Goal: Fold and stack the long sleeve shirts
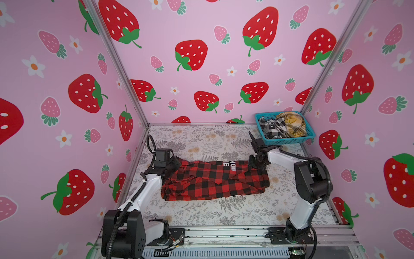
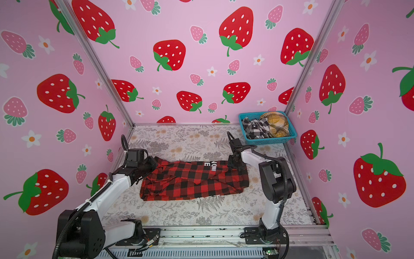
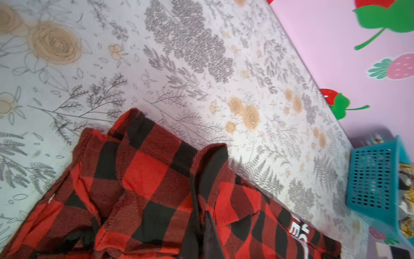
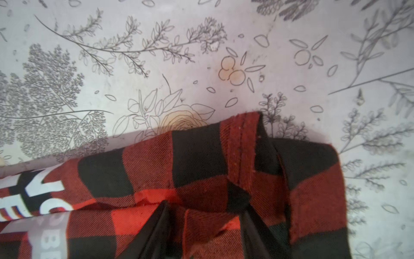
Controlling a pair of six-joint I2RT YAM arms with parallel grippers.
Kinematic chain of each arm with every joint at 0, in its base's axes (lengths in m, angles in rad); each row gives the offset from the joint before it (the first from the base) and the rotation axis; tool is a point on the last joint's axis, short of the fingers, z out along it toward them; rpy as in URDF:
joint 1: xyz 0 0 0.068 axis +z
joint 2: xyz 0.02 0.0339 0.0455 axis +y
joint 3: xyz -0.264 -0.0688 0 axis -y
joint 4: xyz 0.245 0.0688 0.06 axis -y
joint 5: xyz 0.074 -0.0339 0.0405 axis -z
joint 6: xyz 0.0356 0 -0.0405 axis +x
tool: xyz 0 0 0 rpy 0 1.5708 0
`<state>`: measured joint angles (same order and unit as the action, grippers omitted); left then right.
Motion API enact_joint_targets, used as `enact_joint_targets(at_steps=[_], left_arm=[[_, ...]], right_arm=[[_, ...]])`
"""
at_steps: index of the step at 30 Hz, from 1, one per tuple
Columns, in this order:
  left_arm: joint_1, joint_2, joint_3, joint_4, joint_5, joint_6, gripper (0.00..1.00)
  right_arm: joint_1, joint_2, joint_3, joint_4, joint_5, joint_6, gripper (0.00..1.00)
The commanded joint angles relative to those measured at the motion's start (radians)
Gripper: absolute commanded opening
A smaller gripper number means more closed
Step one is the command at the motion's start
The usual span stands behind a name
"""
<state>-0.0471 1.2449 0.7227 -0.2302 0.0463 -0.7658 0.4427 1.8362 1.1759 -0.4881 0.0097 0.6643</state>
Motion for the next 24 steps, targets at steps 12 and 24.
enact_joint_targets(at_steps=[12,24], left_arm=[[0.014,0.011,-0.008,0.042,-0.052,-0.079,0.0],[0.015,-0.071,-0.155,-0.015,-0.15,-0.161,0.0]], right_arm=[[-0.004,-0.001,0.013,0.002,-0.028,0.0,0.47],[-0.005,-0.046,0.007,-0.004,-0.053,0.009,0.48]])
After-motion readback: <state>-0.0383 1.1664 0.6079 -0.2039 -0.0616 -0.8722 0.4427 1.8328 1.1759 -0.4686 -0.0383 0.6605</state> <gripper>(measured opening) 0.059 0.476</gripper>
